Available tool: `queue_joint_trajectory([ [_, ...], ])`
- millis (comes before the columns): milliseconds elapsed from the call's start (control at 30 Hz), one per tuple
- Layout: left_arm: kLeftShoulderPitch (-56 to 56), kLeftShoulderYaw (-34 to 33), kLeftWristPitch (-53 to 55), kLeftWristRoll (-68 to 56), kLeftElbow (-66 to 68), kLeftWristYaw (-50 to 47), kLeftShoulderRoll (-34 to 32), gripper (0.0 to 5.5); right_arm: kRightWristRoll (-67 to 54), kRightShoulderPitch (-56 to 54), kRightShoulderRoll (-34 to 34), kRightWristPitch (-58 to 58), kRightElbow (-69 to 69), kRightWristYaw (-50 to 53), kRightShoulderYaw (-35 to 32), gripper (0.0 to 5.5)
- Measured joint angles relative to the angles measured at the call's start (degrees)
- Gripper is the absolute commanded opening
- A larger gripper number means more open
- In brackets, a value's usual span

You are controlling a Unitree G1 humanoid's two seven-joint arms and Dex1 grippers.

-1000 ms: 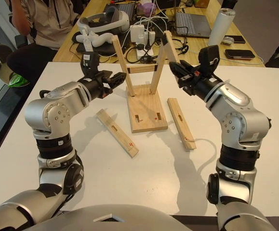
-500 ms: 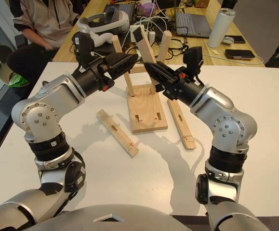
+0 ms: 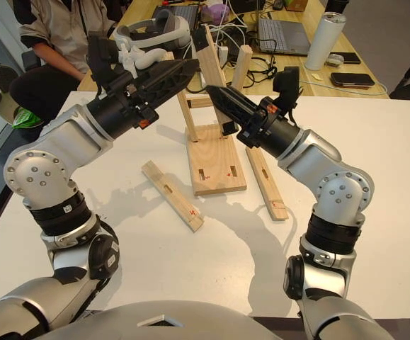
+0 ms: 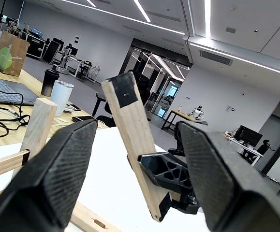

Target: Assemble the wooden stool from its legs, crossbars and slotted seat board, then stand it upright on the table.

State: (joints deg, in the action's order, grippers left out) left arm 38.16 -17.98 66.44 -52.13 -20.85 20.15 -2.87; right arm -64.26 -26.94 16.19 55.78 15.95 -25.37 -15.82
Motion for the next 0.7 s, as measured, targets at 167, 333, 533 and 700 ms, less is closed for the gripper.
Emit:
queue_joint_trajectory([
  [167, 0.04, 1.22, -0.30, -3.68, -0.29, -0.35, -1.45, 3.16, -1.55, 0.00, 0.14, 0.00, -0.41, -0.61, 0.85, 0.38],
  [333, 0.13, 2.48, 0.13, -8.37, -0.47, 0.26, -4.12, 3.16, -2.15, 0.06, 1.25, 0.16, -1.10, -2.71, 1.71, 0.38],
  [533, -1.99, 3.69, 1.50, -10.35, -0.63, 0.85, -11.05, 3.16, -3.75, 0.05, 2.43, 0.09, -2.09, -2.84, 0.93, 0.38],
  [700, -2.08, 3.56, 1.45, -11.57, 0.18, 1.72, -14.68, 3.16, -6.18, 0.12, 2.43, 0.12, -1.58, -2.75, 1.13, 0.38],
])
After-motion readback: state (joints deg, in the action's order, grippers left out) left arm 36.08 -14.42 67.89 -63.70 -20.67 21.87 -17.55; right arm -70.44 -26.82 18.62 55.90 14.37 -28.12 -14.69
